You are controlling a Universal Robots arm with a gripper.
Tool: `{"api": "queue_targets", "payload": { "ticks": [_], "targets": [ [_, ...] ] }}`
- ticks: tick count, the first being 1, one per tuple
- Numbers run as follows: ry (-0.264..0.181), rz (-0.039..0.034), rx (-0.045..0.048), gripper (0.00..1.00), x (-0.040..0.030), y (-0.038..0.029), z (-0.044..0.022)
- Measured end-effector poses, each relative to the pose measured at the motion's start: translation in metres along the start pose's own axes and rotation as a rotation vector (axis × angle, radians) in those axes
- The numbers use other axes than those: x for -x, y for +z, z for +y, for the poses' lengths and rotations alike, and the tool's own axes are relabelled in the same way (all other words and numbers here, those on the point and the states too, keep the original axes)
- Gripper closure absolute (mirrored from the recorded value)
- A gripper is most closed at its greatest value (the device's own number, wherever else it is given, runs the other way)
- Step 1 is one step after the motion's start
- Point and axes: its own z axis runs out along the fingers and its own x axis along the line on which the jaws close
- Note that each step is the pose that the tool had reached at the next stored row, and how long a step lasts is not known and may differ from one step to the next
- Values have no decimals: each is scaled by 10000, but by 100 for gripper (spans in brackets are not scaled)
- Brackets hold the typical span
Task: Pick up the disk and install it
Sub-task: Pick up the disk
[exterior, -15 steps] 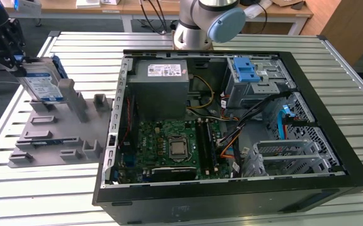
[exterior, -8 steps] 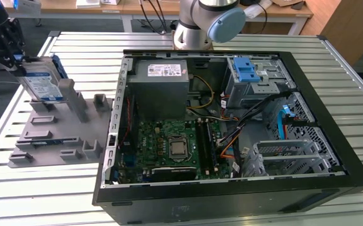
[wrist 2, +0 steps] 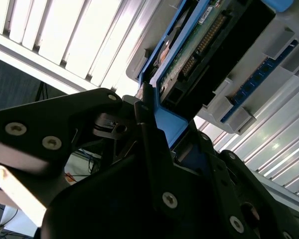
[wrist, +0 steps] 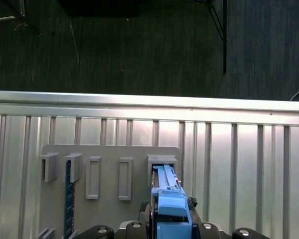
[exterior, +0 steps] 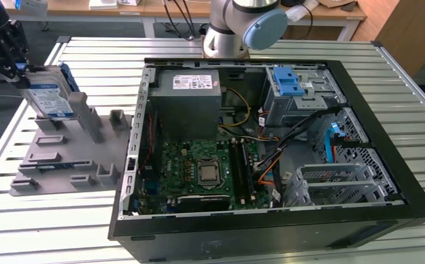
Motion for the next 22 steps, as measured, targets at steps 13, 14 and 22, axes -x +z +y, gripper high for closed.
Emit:
{"api": "queue_targets", "payload": {
  "ticks": [13, 14, 22],
  "targets": [
    [0, 0, 0, 64, 0, -28, 0],
    [0, 0, 0, 64, 0, -31, 0],
    [0, 0, 1, 64, 1, -51, 1]
  ]
}}
